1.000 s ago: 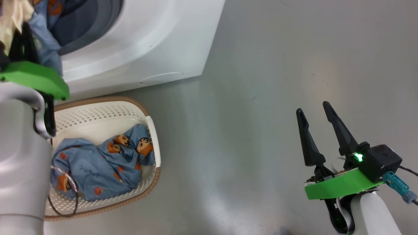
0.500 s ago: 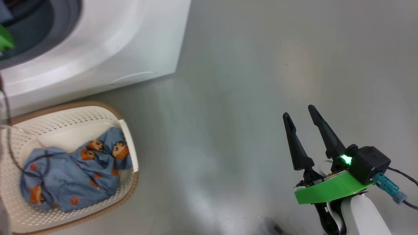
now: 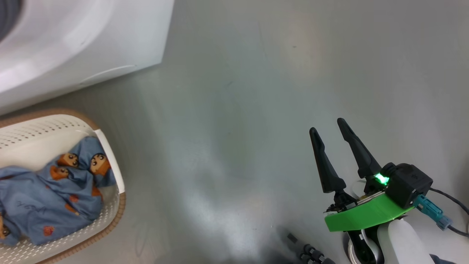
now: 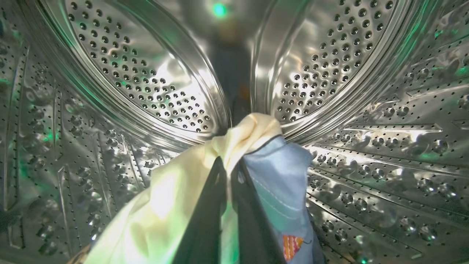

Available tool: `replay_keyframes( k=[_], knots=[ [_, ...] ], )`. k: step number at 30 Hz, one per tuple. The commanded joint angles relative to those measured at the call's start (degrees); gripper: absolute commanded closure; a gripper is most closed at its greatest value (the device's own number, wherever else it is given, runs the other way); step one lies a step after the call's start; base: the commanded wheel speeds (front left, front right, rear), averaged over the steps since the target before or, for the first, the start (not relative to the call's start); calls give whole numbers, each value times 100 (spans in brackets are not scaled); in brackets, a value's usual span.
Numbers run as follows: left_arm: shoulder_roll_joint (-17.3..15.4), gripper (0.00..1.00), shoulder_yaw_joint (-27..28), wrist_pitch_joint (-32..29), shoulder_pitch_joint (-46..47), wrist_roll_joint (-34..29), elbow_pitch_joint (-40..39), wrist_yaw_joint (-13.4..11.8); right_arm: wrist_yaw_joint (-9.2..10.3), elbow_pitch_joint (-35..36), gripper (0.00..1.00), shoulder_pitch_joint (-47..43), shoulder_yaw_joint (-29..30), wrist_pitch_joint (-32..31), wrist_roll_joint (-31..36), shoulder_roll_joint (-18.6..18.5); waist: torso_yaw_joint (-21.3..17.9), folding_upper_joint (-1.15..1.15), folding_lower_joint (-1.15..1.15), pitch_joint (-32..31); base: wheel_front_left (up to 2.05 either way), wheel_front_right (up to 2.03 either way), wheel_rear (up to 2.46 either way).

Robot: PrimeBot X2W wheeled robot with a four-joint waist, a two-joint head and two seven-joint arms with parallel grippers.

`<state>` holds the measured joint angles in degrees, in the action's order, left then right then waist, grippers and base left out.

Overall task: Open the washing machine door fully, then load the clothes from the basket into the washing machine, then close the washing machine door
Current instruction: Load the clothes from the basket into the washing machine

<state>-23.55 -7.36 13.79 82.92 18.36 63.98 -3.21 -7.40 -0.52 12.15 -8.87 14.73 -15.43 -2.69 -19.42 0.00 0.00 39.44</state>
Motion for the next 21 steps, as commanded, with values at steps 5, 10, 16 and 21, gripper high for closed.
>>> replay_keyframes(
  k=[5,10,16,21],
  knots=[
    [-389,100,46,100,404,-80,-93,-76,-9,158,0,-39,-231,27,-158,-19,-142,0,0,162,0,0,0],
    [-494,100,-92,-55,454,-183,246,-65,-9,176,0,-35,-284,27,-187,-19,-230,0,0,210,0,0,0],
    [-500,68,-227,-407,395,-219,678,-25,-9,130,0,-127,-273,27,-193,-19,-279,0,0,138,0,0,0],
    [-354,0,-200,-492,388,-112,786,-78,-9,122,0,-203,-180,27,-164,-19,-159,0,0,74,0,0,0]
  ],
)
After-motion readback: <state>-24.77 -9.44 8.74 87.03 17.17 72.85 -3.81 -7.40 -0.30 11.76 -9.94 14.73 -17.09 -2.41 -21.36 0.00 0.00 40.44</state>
